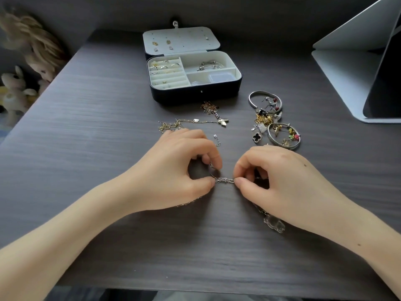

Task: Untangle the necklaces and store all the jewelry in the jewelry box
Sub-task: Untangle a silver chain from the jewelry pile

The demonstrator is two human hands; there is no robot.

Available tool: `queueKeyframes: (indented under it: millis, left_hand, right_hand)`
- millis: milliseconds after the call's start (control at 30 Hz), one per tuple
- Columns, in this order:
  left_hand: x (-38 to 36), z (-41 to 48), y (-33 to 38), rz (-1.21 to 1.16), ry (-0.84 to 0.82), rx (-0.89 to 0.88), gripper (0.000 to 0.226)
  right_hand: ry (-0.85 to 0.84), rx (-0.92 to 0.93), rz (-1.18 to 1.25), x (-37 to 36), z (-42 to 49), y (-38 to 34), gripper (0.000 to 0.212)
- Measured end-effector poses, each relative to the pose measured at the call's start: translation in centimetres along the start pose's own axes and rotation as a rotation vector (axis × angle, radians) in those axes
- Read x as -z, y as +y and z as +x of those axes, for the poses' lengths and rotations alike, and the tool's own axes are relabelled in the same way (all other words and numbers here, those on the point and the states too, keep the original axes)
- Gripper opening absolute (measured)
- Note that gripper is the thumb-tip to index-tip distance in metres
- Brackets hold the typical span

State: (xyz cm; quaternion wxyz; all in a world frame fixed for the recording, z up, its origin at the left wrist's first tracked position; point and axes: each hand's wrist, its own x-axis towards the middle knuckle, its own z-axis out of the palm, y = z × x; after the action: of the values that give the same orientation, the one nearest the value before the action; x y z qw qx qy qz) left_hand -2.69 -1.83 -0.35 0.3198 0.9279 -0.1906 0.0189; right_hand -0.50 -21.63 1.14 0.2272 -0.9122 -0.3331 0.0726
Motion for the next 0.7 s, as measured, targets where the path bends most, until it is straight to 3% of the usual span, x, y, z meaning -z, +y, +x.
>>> queueKeyframes:
  millis: [300, 600, 700]
  left_hand:
    - [0.2, 1.2, 1.0, 0.139, -0.09, -0.049, 0.003]
    - [-0.3, 0.8, 0.7, 0.097, -0.065, -0.024, 0.013]
    - [-0.4, 0.6, 0.6, 0.103, -0.053, -0.04, 0.015]
  right_hand:
    - [0.1, 0.006, 0.018, -0.4, 0.0, 0.6, 0.009]
    - [0.221, 0.031, -0.053, -0.5, 0.0, 0.5, 0.008]
    - [0.219, 0.033, -0.091, -0.8, 0.0, 0.2, 0.02]
